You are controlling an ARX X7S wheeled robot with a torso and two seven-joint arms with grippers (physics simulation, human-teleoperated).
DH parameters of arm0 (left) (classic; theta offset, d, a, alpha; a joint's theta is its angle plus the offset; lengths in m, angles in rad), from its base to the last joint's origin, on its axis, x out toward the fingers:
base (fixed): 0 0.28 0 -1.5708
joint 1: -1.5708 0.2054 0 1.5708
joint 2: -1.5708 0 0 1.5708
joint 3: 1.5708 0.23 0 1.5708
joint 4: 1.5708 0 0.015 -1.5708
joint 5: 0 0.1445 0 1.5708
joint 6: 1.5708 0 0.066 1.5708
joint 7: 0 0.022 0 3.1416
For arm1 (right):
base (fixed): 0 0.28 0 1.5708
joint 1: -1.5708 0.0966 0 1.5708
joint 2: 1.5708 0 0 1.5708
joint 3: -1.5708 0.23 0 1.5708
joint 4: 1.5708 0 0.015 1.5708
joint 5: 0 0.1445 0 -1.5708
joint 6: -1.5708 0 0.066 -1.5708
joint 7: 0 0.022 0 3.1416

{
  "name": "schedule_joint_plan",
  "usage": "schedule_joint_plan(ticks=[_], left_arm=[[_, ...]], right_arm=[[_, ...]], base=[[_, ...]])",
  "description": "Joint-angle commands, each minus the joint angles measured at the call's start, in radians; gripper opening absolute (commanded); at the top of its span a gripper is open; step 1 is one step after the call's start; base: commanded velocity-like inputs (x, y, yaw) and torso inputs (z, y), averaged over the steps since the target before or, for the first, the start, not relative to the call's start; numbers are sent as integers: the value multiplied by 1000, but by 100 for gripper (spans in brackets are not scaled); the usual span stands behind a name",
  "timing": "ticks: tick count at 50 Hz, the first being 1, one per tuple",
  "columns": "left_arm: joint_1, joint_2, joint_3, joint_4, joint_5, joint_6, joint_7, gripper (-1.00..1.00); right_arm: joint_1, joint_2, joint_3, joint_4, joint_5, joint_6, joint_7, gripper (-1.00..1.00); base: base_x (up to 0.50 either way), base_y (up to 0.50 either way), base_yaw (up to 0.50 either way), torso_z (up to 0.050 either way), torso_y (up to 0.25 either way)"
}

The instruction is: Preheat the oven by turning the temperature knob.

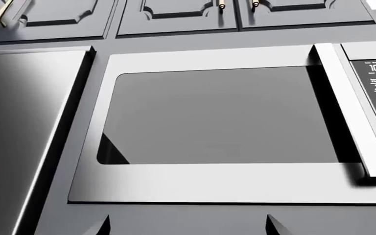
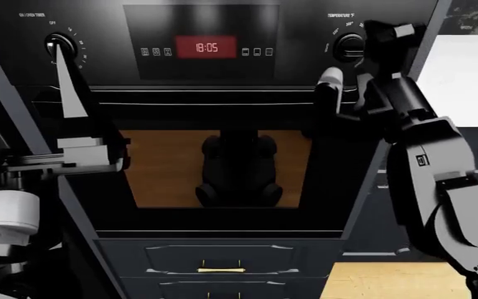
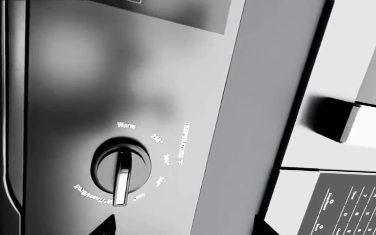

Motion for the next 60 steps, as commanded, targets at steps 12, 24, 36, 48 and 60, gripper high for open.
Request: schedule_joint_plan(ticks=[12, 24, 36, 48, 60], left_arm=[[-4, -8, 3, -3, -6, 0, -7, 100], [-2, -10, 8, -7, -4, 7, -11, 100], [-5, -12, 14, -18, -2, 14, -12, 100], [-22, -14, 12, -72, -10, 50, -3, 100], [-13, -21, 10, -54, -15, 39, -9, 100]], right_arm=[[23, -33, -14, 50, 27, -45, 13, 100], [36, -38, -15, 85, 45, -78, 37, 100], [40, -55, -18, 158, 61, -103, 82, 100], [61, -96, -29, 256, 77, -137, 127, 100], [57, -89, -22, 259, 81, -135, 134, 100]], base=[[0, 0, 0, 0, 0], [0, 0, 0, 0, 0], [0, 0, 0, 0, 0], [0, 0, 0, 0, 0], [0, 0, 0, 0, 0]])
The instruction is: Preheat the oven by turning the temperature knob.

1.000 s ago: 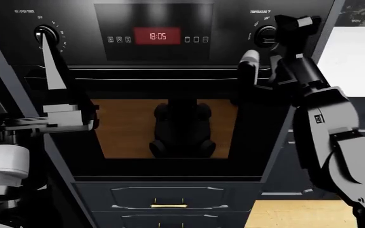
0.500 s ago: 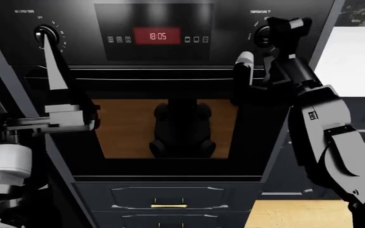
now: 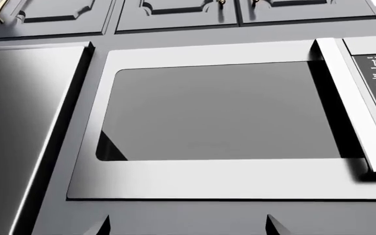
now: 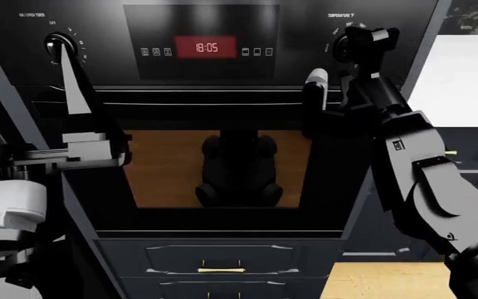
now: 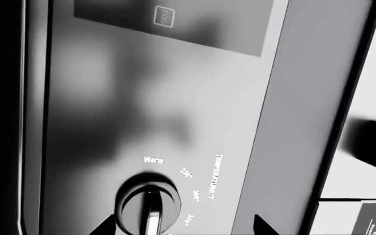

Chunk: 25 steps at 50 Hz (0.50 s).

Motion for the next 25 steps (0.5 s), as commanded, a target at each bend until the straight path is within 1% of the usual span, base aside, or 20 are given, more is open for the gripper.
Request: schedule_joint_plan(ticks=[1, 14, 25], left_arm=[[5, -5, 1, 7, -2, -4, -5, 100], [21, -8, 11, 54, 7, -31, -22, 100], [23, -11, 16, 61, 7, -37, -27, 100]], right_arm=[[-3, 2, 4, 13, 5, -1, 10, 100], [-17, 15, 21, 0, 14, 17, 9, 100], [-10, 12, 27, 33, 23, 13, 23, 100]], base=[[0, 0, 0, 0, 0], [0, 0, 0, 0, 0], [0, 0, 0, 0, 0]])
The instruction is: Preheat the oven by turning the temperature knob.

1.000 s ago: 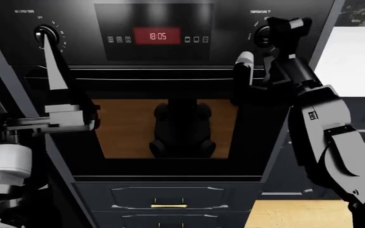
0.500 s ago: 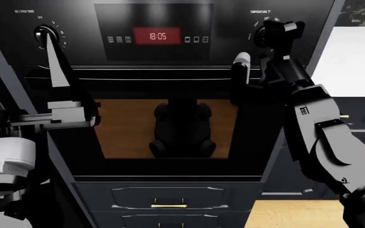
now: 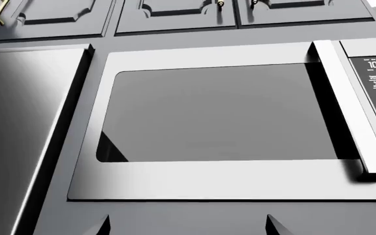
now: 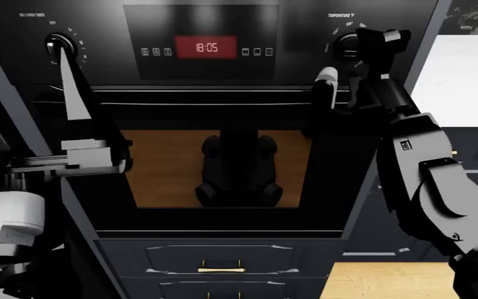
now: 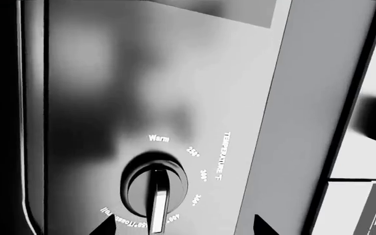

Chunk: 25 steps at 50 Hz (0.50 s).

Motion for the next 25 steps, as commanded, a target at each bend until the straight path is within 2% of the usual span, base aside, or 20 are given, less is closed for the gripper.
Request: schedule_joint_plan(ticks=[1, 25], left_arm=[[4, -3, 5, 12, 0, -8, -6, 100], [-8, -8, 4, -14, -8, 9, -7, 100]], right_arm=[[4, -2, 6, 23, 7, 0, 10, 100], [46, -48, -1, 140, 22, -26, 41, 100]], base=[[0, 0, 0, 0, 0], [0, 0, 0, 0, 0]])
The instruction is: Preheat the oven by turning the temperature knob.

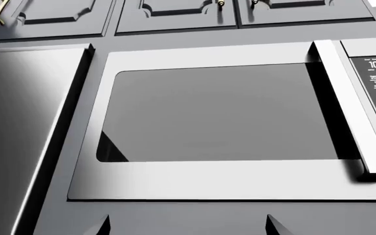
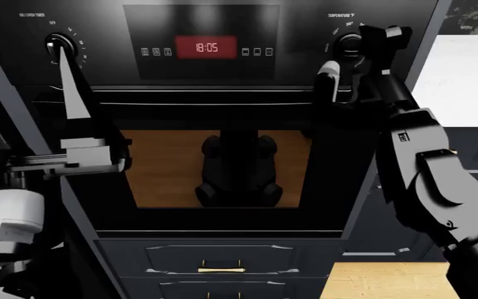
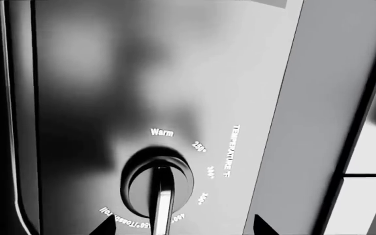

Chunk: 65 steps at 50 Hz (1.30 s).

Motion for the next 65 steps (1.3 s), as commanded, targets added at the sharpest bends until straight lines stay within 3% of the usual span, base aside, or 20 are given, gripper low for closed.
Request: schedule_joint_plan(ticks=[1, 65], left_arm=[[-3, -1, 3, -9, -1, 5, -2, 100], [-2, -19, 16, -5, -6, 7, -19, 100]], right_arm=[[13, -17, -1, 52, 8, -11, 19, 100], [51, -32, 10, 142, 31, -34, 53, 100]], base=[[0, 0, 0, 0, 0], [0, 0, 0, 0, 0]])
